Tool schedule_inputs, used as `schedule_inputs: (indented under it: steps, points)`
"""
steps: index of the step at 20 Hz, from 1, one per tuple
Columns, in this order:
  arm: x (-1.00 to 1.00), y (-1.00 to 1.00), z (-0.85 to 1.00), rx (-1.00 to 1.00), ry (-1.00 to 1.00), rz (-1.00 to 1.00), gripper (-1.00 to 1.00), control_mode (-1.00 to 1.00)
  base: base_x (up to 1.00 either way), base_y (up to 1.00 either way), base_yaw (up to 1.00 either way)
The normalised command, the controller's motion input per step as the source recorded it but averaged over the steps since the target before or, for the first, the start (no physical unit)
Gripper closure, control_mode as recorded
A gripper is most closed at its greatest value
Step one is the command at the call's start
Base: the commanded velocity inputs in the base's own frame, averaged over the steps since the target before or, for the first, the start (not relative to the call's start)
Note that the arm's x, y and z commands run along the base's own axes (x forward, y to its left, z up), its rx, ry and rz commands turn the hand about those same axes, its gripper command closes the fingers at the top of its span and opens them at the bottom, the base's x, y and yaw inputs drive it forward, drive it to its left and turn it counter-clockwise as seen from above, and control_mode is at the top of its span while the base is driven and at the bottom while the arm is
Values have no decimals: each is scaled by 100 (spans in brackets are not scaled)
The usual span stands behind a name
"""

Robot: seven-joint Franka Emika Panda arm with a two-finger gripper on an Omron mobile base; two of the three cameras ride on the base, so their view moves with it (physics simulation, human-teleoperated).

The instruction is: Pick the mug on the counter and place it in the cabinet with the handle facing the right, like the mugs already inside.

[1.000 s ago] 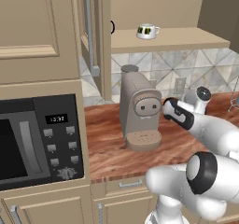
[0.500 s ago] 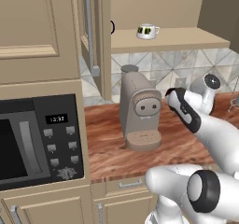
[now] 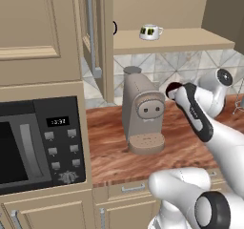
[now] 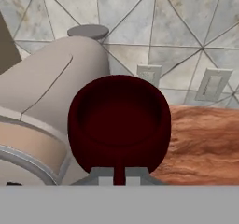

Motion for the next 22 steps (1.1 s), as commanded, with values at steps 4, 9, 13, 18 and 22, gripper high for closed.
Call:
schedule_inputs:
  steps: [4,9,13,18,22]
  points:
    - [-31,34,50,0,-7,5,100,-100,0,0,0]
    - [-32,34,45,0,-7,6,100,-100,0,0,0]
    - [-28,29,36,0,-6,7,100,-100,0,0,0]
    - [-21,25,33,0,-4,8,100,-100,0,0,0]
    - [-9,18,30,0,-1,9,100,-100,0,0,0]
